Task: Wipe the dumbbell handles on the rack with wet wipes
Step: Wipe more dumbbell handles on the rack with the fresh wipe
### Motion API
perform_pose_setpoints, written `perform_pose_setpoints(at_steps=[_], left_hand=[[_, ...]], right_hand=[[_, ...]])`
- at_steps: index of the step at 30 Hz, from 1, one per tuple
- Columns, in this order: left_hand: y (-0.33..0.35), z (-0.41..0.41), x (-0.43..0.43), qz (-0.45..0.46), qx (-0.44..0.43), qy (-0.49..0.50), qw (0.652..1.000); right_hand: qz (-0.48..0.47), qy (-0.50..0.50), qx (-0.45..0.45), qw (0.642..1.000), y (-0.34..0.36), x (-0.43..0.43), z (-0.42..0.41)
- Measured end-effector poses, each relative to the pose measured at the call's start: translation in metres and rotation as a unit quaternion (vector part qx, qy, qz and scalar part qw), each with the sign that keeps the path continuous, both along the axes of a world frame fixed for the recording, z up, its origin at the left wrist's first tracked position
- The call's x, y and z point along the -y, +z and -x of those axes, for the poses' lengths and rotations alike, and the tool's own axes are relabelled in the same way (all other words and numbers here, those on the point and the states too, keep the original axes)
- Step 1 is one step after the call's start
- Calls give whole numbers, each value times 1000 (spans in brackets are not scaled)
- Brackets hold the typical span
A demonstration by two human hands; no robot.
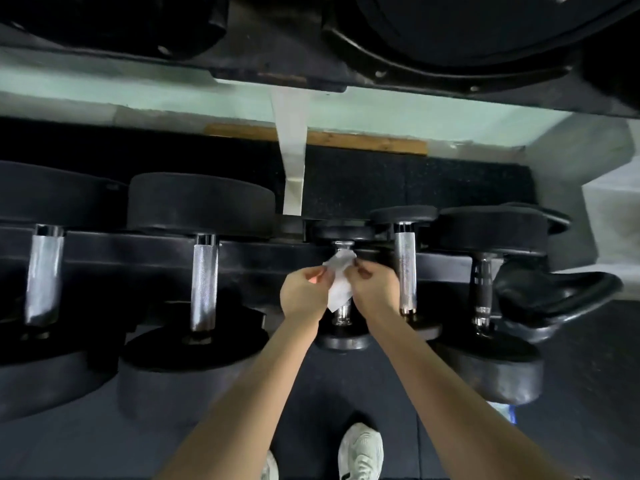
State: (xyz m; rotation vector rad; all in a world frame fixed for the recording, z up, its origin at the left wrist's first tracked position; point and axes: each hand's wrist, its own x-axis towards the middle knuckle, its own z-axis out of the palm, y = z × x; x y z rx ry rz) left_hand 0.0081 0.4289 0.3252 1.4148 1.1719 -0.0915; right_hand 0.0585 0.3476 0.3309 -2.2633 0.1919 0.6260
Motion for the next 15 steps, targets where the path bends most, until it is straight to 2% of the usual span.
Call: perform_pose_setpoints(at_steps=[5, 8, 10, 15], left_hand=[[-20, -14, 2, 94, 29, 42, 994], [-24, -19, 4, 121, 48, 70, 989], [-30, -15, 5, 91, 55, 61, 992], [-32, 10, 15, -12, 24, -65, 998]], right_hand=[[-151, -130, -80, 977, -15, -14, 2], [-130, -146, -39, 980, -25, -17, -1], [-127, -149, -15, 981, -29, -14, 3], [-9, -33, 27, 999, -25, 11, 33]])
